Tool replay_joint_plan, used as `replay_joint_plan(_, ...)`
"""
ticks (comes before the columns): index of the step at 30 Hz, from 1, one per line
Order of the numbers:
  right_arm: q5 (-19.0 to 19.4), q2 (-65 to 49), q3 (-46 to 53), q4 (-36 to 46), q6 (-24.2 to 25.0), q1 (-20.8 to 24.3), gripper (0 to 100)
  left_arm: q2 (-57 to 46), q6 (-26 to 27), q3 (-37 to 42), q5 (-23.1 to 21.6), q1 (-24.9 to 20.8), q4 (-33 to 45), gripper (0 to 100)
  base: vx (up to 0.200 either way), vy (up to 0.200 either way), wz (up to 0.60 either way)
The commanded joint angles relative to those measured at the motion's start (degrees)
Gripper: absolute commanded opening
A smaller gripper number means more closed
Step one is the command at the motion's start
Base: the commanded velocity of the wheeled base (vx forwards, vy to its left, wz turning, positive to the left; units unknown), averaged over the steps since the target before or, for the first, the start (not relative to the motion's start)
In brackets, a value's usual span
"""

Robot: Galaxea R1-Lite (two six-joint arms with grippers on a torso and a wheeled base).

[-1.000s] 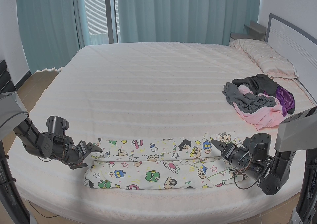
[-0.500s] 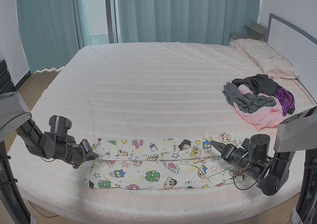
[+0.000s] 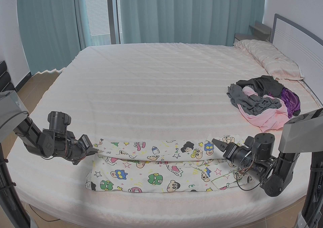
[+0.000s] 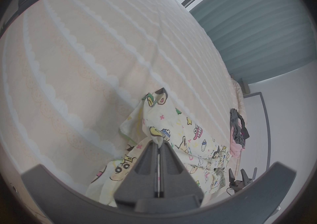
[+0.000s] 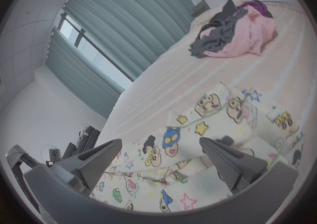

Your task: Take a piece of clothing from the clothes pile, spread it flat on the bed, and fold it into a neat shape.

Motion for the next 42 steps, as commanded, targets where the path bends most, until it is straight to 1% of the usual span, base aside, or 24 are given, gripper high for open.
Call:
replay_joint_plan(1, 0.2, -2.0, -3.0, 1.8, -2.6, -0.1, 100, -1.5, 0.0, -1.2, 0.1, -1.0, 0.0, 0, 0.000, 0.000, 0.00)
replay_joint_plan(4, 0.2, -3.1, -7.6, 9.9, -6.0, 0.0, 100, -1.8, 0.1, -1.8, 0.1, -1.4, 0.1, 0, 0.000, 0.000, 0.00)
replay_joint_plan(9, 0.2, -2.5, -15.8, 24.5, -7.2, -0.1, 100, -1.7, 0.2, -1.1, 0.3, -1.4, 0.4, 0, 0.000, 0.000, 0.00)
replay_joint_plan(13, 0.2, -0.9, -20.1, 30.2, -8.0, -0.6, 100, -1.2, 0.3, -0.5, 0.4, -1.3, 1.6, 0, 0.000, 0.000, 0.00)
replay_joint_plan(17, 0.2, 0.7, -20.7, 30.6, -8.1, -0.6, 100, -1.0, 0.6, -0.7, 0.4, -1.3, 2.3, 0, 0.000, 0.000, 0.00)
replay_joint_plan(18, 0.2, 1.4, -21.0, 30.7, -8.1, -0.6, 100, -0.7, 0.9, -0.7, 0.2, -1.3, 2.3, 100, 0.000, 0.000, 0.00)
replay_joint_plan(24, 0.2, 2.4, -21.1, 31.2, -8.2, -0.6, 100, 0.6, 1.8, -0.4, 0.3, -1.4, 2.3, 100, 0.000, 0.000, 0.00)
replay_joint_plan(30, 0.2, 2.5, -21.0, 31.4, -8.1, -0.6, 100, 0.0, 1.6, -0.4, 0.7, -1.4, 2.3, 100, 0.000, 0.000, 0.00)
replay_joint_plan(35, 0.2, 2.5, -20.9, 30.9, -8.0, -0.5, 100, 1.0, 1.0, -1.2, 5.3, -1.4, 2.2, 100, 0.000, 0.000, 0.00)
replay_joint_plan(37, 0.2, 2.5, -20.9, 30.9, -8.0, -0.5, 100, 1.3, 0.6, -1.3, 5.7, -1.4, 2.1, 100, 0.000, 0.000, 0.00)
replay_joint_plan(38, 0.2, 2.5, -20.9, 30.9, -8.0, -0.5, 100, 1.5, -2.0, -1.6, 5.9, -1.4, 2.2, 100, 0.000, 0.000, 0.00)
replay_joint_plan(39, 0.2, 2.5, -21.0, 30.9, -8.0, -0.5, 100, 1.5, -3.3, -1.9, 5.9, -1.4, 2.3, 100, 0.000, 0.000, 0.00)
replay_joint_plan(42, 0.2, 2.6, -20.9, 30.8, -7.9, -0.5, 100, 1.6, -5.1, -2.1, 5.8, -1.5, 2.3, 100, 0.000, 0.000, 0.00)
